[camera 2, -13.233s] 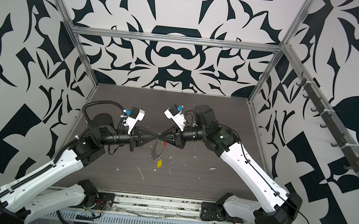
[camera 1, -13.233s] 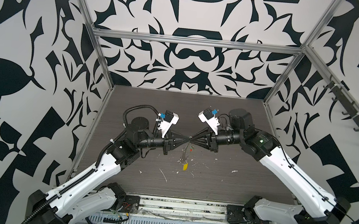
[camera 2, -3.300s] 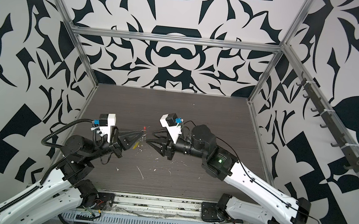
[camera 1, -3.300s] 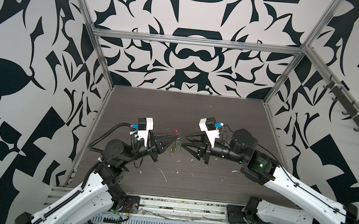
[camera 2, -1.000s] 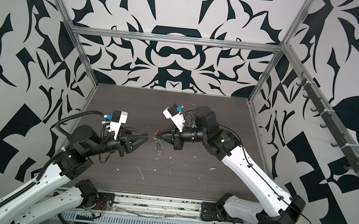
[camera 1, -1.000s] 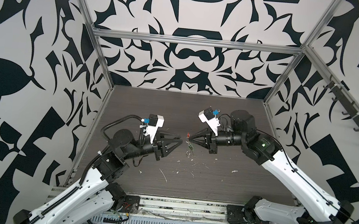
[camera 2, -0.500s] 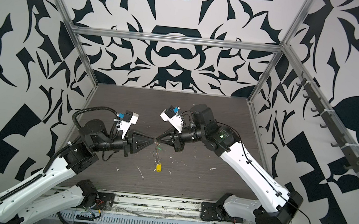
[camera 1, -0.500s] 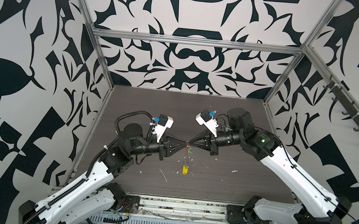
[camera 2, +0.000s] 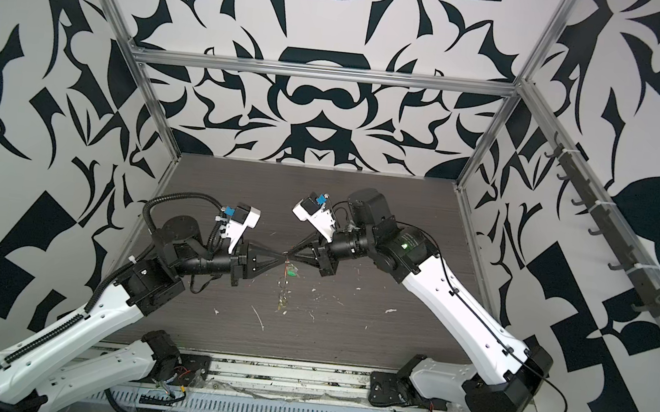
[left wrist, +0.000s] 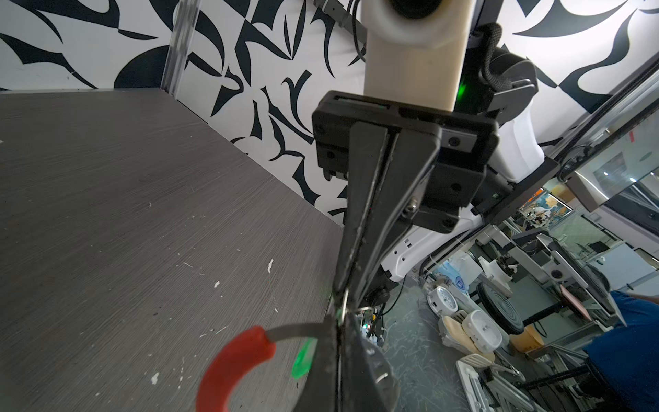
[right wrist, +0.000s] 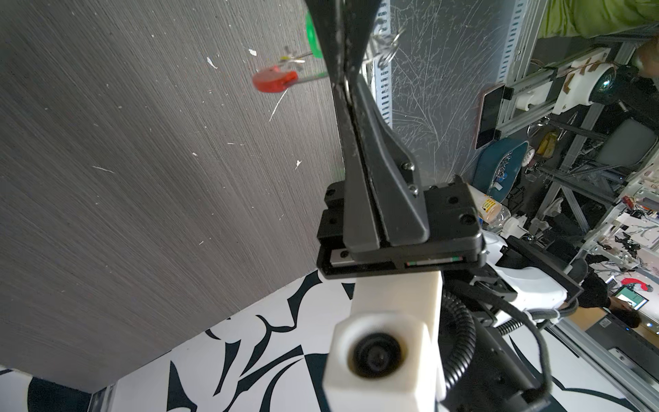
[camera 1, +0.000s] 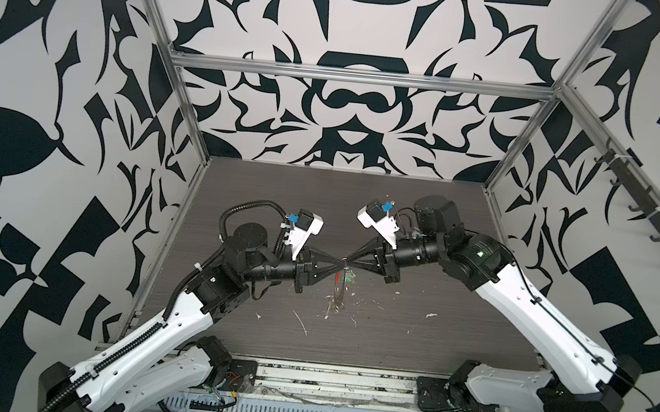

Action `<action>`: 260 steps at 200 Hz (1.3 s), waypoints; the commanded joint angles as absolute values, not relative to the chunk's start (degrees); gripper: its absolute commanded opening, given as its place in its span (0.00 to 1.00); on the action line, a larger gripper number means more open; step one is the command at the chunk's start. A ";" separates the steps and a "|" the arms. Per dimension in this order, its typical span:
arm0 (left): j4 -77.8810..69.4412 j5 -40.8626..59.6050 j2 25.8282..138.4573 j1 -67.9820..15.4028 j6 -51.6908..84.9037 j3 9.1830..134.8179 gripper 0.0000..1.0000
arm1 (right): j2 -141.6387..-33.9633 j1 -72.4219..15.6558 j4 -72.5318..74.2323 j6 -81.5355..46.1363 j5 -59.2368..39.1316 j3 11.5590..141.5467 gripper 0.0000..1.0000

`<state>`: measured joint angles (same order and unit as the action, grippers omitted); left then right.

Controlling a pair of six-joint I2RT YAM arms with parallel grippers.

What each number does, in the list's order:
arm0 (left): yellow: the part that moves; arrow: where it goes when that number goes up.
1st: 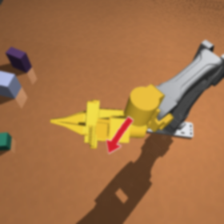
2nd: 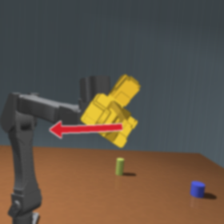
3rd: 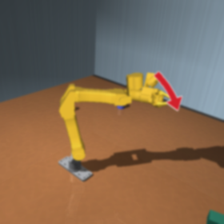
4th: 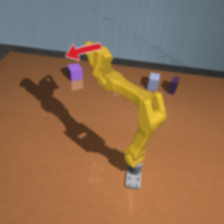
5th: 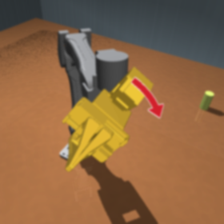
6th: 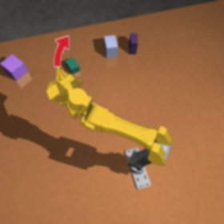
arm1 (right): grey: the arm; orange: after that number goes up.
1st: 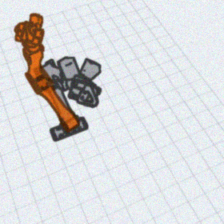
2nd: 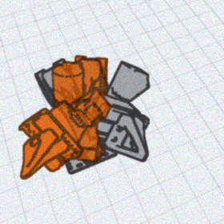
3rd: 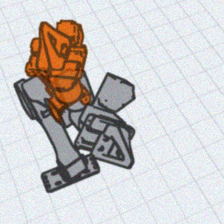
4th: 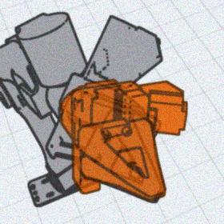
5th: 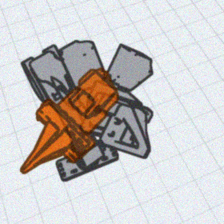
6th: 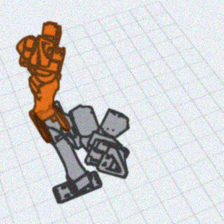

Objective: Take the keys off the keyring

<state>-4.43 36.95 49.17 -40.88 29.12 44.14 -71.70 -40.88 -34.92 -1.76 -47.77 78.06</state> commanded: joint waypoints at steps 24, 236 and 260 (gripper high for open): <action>-8.57 31.31 44.95 -41.04 28.83 43.49 0.00 | -67.28 -42.08 -24.45 -6.69 -42.76 76.60 0.19; -17.05 26.64 40.18 -41.04 30.37 39.22 0.00 | -61.26 -49.56 -3.51 -7.34 -29.36 62.93 0.42; -17.27 26.55 40.18 -41.04 30.41 39.04 0.00 | -61.77 -49.85 -3.36 -7.48 -29.79 63.19 0.32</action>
